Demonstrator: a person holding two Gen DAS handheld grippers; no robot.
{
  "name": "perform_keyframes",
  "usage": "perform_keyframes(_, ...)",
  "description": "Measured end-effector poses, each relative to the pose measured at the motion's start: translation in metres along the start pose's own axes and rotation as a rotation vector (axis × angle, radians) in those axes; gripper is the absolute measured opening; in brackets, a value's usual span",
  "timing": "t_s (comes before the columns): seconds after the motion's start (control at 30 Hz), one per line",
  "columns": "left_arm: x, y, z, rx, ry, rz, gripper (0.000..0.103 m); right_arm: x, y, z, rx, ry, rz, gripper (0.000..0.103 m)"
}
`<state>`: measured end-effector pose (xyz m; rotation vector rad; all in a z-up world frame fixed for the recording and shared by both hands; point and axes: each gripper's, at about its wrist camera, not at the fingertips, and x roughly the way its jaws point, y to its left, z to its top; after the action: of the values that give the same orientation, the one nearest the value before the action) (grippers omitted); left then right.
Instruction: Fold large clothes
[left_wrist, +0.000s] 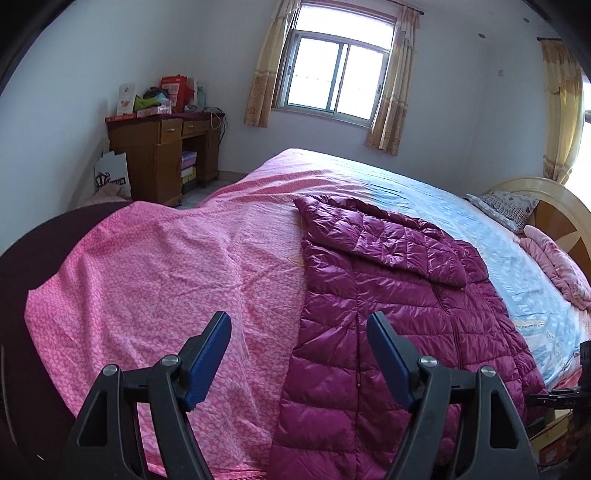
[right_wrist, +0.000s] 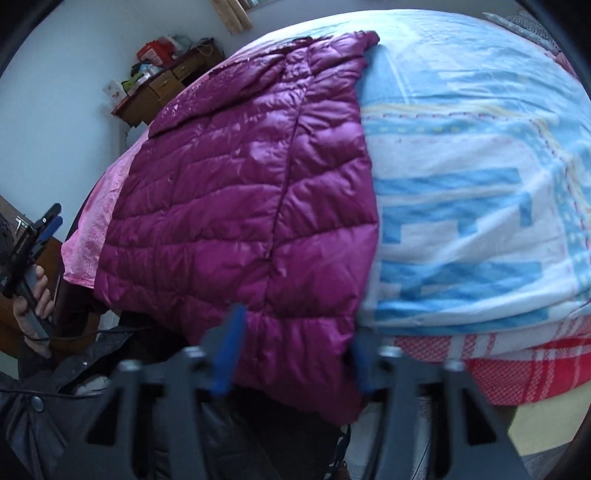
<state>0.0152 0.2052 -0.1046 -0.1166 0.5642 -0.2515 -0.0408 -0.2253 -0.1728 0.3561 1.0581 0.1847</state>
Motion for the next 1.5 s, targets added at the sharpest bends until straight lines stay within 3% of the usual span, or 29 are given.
perform_keyframes(0.03, -0.001, 0.001, 0.001, 0.003, -0.004, 0.006, 0.076, 0.002, -0.002, -0.001, 0.012, 0.012, 0.017, 0.016)
perform_keyframes(0.17, -0.002, 0.010, 0.008, -0.004, -0.016, 0.037, 0.076, -0.015, 0.000, 0.000, 0.036, 0.007, 0.150, 0.012)
perform_keyframes(0.23, -0.001, 0.020, 0.013, -0.017, -0.019, 0.059, 0.076, -0.035, 0.010, 0.016, 0.030, -0.044, 0.240, 0.011)
perform_keyframes(0.4, -0.001, 0.044, 0.033, -0.045, -0.052, 0.114, 0.076, -0.074, 0.025, 0.078, 0.035, -0.206, 0.362, 0.011)
perform_keyframes(0.57, 0.000, 0.064, 0.043, -0.052, -0.072, 0.167, 0.076, -0.074, 0.018, 0.134, 0.104, -0.308, 0.349, 0.011)
perform_keyframes(0.77, 0.001, 0.083, 0.040, -0.064, -0.087, 0.134, 0.076, -0.033, -0.014, 0.190, 0.291, -0.350, 0.291, 0.011)
perform_keyframes(0.87, 0.009, 0.081, 0.036, -0.048, -0.055, 0.079, 0.076, -0.010, -0.032, 0.212, 0.381, -0.344, 0.249, 0.011)
perform_keyframes(0.93, 0.017, 0.076, 0.035, -0.056, -0.034, -0.003, 0.076, 0.009, -0.047, 0.221, 0.440, -0.329, 0.230, 0.011)
perform_keyframes(1.1, 0.060, 0.039, 0.054, -0.040, 0.019, -0.113, 0.078, 0.038, -0.067, 0.235, 0.485, -0.317, 0.207, 0.015)
perform_keyframes(1.2, 0.097, 0.014, 0.071, -0.015, 0.051, -0.117, 0.078, 0.038, -0.075, 0.232, 0.514, -0.328, 0.246, 0.032)
perform_keyframes(1.23, 0.109, 0.007, 0.076, -0.004, 0.064, -0.112, 0.078, 0.033, -0.076, 0.231, 0.516, -0.331, 0.266, 0.048)
perform_keyframes(1.27, 0.124, -0.001, 0.082, 0.008, 0.084, -0.103, 0.078, 0.029, -0.076, 0.230, 0.507, -0.333, 0.273, 0.071)
perform_keyframes(1.33, 0.146, -0.007, 0.089, 0.002, 0.120, -0.087, 0.078, 0.010, -0.072, 0.225, 0.453, -0.376, 0.247, 0.100)
perform_keyframes(1.4, 0.172, -0.008, 0.095, -0.028, 0.167, -0.072, 0.078, -0.012, -0.064, 0.218, 0.354, -0.457, 0.188, 0.102)
perform_keyframes(1.5, 0.202, -0.004, 0.099, -0.094, 0.219, -0.061, 0.078, -0.027, -0.047, 0.221, 0.153, -0.465, 0.021, 0.102)
